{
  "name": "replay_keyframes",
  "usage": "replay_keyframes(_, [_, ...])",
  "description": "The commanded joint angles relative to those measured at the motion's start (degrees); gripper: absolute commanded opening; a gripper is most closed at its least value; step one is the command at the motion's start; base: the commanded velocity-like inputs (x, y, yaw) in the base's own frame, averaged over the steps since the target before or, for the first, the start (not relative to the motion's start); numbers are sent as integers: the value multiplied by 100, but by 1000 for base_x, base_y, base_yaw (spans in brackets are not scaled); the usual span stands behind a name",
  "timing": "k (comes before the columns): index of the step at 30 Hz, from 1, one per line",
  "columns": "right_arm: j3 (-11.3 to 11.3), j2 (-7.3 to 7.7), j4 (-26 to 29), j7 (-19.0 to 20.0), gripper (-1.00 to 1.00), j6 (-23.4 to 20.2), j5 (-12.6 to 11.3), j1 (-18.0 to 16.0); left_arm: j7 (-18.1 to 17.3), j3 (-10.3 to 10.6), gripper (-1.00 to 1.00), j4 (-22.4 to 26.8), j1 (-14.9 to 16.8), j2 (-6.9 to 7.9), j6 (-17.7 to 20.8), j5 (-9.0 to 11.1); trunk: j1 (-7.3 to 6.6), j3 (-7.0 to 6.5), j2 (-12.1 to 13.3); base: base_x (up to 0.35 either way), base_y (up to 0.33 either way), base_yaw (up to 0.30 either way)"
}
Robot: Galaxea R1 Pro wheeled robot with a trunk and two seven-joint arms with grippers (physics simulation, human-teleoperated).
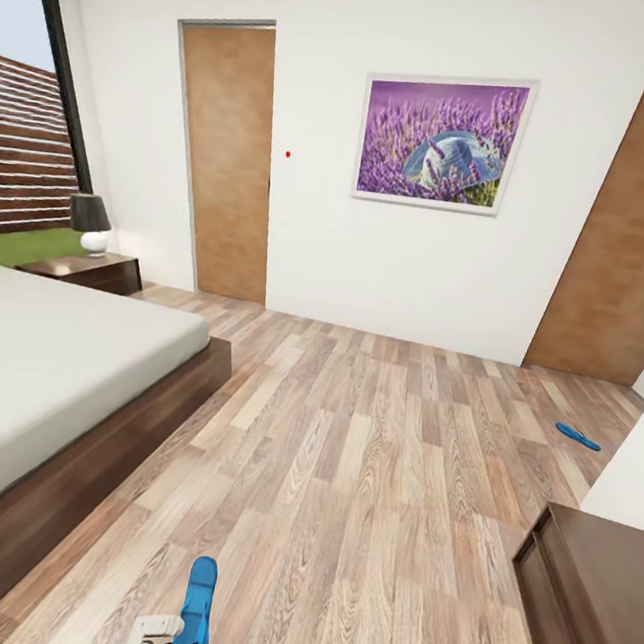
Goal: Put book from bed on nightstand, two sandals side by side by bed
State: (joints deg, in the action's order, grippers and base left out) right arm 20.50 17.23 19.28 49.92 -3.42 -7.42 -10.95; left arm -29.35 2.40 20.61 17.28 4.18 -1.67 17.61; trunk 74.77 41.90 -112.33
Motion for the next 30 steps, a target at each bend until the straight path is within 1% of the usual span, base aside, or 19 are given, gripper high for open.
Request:
replay_keyframes(1, [15, 0, -4, 27, 100, -36, -34, -4, -9, 24, -100, -4, 4, 4, -17, 32, -1, 15, -3, 0, 0, 0])
replay_keyframes(6, [15, 0, -4, 27, 100, -36, -32, -4, -9, 24, -100, -4, 4, 4, -16, 32, -1, 53, -3, 0, 0, 0])
replay_keyframes(12, [15, 0, -4, 27, 100, -36, -33, -4, -9, 24, -100, -4, 4, 4, -8, 32, -1, 59, -3, 62, 0, 0])
replay_keyframes(30, [15, 0, -4, 27, 100, -36, -32, -4, -10, 24, -100, -4, 4, 4, 0, 32, -1, 60, -3, 309, 0, 0])
